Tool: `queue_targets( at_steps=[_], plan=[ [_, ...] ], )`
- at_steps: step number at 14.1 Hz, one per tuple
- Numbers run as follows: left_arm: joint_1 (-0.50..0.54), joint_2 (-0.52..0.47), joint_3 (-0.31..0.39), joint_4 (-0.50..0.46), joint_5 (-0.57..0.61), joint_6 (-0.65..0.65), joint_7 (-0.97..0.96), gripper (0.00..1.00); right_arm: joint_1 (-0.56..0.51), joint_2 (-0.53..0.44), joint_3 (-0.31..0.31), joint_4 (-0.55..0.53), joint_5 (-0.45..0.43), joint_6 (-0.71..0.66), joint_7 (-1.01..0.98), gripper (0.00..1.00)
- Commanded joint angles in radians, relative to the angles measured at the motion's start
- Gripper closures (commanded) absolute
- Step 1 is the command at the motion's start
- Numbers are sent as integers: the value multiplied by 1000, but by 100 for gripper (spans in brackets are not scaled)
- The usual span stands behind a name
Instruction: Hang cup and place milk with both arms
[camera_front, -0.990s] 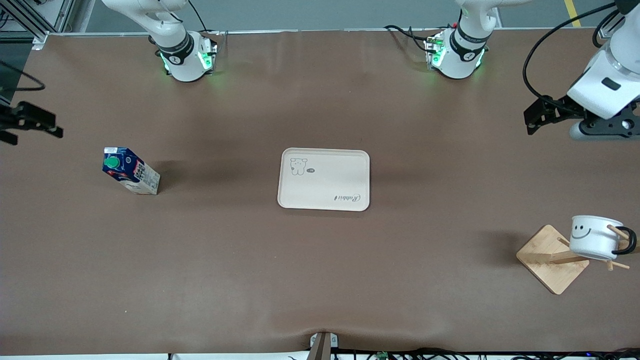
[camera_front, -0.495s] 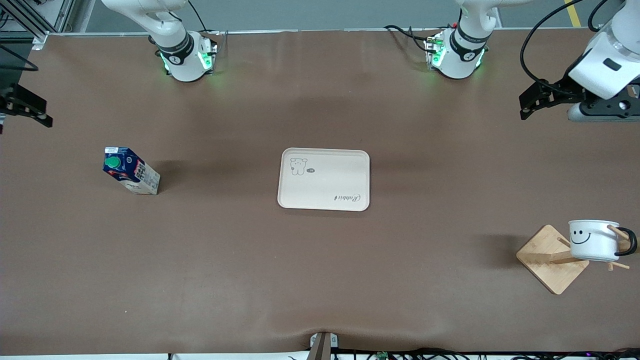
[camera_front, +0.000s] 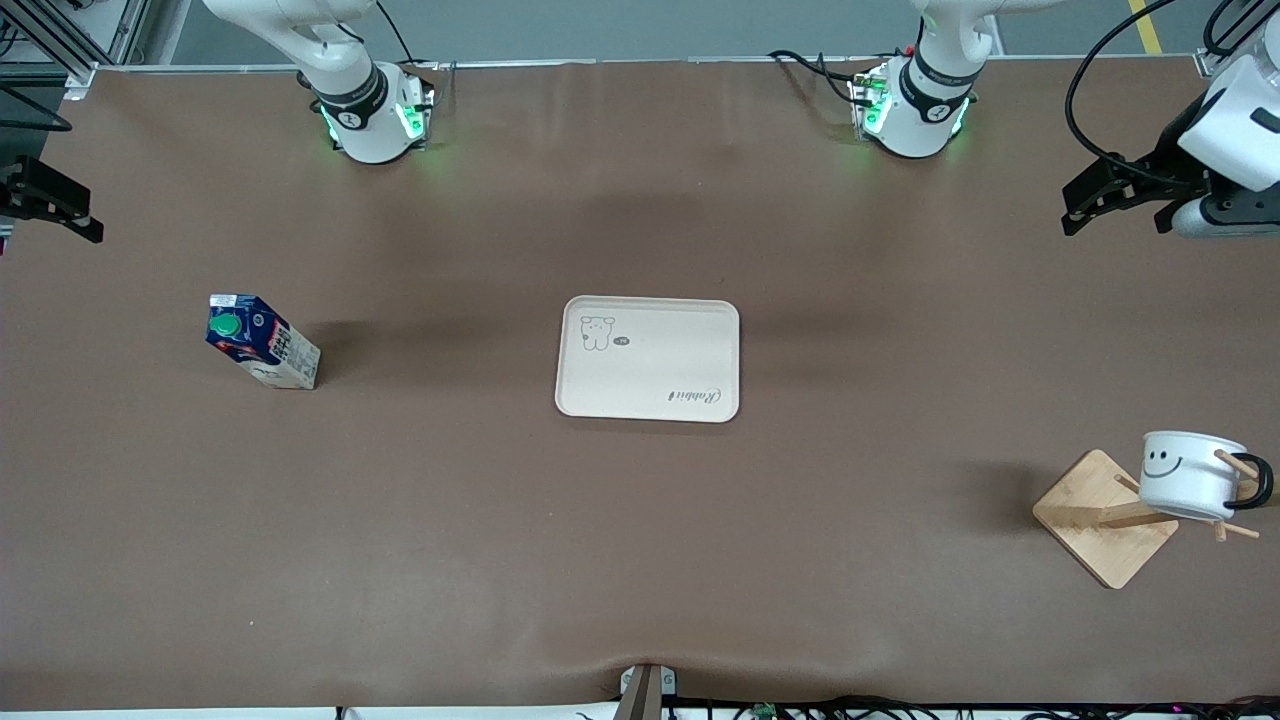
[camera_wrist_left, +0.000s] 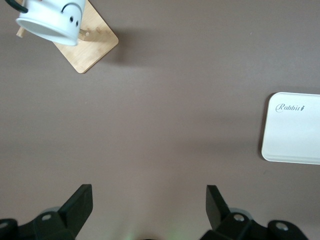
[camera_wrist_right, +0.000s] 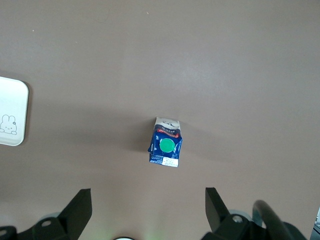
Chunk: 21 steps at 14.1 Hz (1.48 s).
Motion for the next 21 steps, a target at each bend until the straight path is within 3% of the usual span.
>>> queue_targets(
  at_steps=[1, 8, 12, 21],
  plan=[
    [11, -28, 5, -13, -20, -6, 7, 0, -4, -4, 2, -4, -19, -11, 2, 0],
    [3, 11, -5, 46, 6, -7, -1, 0, -10, -4, 2, -4, -9, -12, 8, 0],
    [0, 23, -5, 59, 29, -27, -1, 0, -5, -4, 3, -6, -6, -22, 172, 0],
    [3, 23, -16, 68, 45, -72, -13, 0, -7, -1, 3, -6, -6, -28, 177, 0]
  ],
)
